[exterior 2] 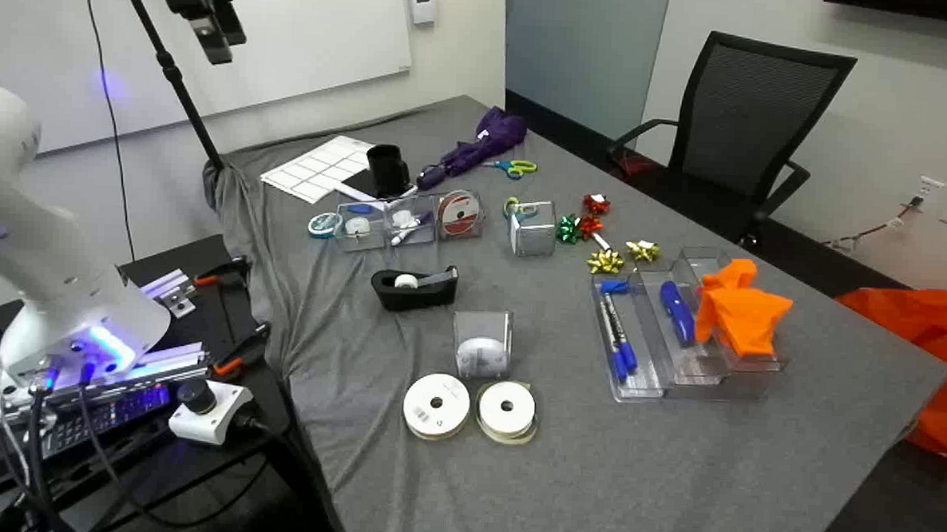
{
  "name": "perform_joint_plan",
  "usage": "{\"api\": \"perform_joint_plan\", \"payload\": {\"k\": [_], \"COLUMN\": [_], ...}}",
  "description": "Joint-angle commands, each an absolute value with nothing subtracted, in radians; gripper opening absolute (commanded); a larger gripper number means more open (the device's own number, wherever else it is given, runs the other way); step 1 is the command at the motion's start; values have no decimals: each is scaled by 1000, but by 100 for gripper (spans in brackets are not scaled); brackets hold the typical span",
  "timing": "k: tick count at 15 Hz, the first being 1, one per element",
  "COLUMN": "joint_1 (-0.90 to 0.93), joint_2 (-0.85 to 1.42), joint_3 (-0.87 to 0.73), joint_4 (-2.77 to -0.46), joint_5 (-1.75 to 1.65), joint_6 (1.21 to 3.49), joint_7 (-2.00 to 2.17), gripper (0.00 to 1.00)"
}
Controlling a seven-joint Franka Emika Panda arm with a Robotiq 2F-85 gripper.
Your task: Put the furthest tray upright
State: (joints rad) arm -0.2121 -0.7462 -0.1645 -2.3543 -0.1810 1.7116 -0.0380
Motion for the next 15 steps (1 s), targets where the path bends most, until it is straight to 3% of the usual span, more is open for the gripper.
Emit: {"api": "perform_joint_plan", "payload": {"k": [1, 6, 15], "joint_1": [-204, -204, -213], "joint_2": [-746, -746, -579], "joint_3": [-170, -170, 17], "joint_4": [-2352, -2352, -2247], "joint_5": [-185, -185, -310], "joint_6": [1709, 1709, 1690], "joint_7": [-34, -34, 259], "gripper": [100, 100, 100]}}
